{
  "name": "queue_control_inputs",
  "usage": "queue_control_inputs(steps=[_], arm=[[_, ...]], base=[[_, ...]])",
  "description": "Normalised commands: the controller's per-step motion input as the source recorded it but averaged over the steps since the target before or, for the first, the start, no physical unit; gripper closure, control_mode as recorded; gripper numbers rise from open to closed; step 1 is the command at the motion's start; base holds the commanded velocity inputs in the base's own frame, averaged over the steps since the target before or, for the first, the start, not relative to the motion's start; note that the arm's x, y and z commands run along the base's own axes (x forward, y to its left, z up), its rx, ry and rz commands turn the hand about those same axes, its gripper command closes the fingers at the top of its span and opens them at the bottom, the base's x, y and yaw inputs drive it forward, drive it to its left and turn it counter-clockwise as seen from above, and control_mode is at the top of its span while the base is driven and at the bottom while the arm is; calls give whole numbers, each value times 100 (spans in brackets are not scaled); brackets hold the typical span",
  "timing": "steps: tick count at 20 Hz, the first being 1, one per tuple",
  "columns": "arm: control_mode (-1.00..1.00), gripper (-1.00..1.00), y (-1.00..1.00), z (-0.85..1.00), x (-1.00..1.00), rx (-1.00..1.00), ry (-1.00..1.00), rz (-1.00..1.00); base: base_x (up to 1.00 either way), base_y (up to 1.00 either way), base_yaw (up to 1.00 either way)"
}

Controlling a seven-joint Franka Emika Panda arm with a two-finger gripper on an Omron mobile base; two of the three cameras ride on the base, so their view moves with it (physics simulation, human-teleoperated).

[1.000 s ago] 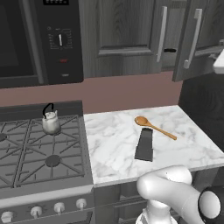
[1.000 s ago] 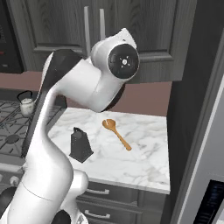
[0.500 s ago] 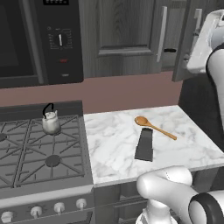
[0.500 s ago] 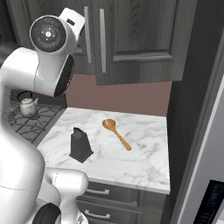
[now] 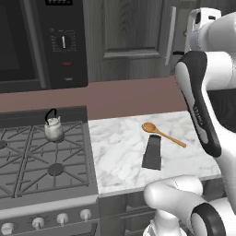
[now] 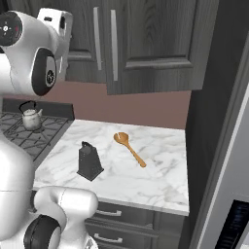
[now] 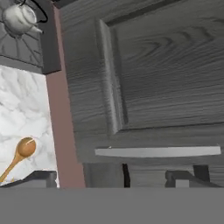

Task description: Pick the pan from the cabinet and place it on the stove. Then turn on the stove burner for the pan.

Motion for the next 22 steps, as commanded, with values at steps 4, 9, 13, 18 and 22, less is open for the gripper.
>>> queue_control_inputs(steps=[4, 9, 13, 18, 22], arm=[[-100, -100, 0, -1, 40, -30, 0, -16], [-100, -100, 0, -11, 31, -24, -1, -19], [-100, -100, 0, -10, 18, -15, -3, -20], [-100, -100, -10, -4, 6, -3, -4, -16], [-100, -100, -11, -3, 5, 0, -7, -15]], base=[[0, 0, 0], [0, 0, 0], [0, 0, 0], [0, 0, 0], [0, 0, 0]])
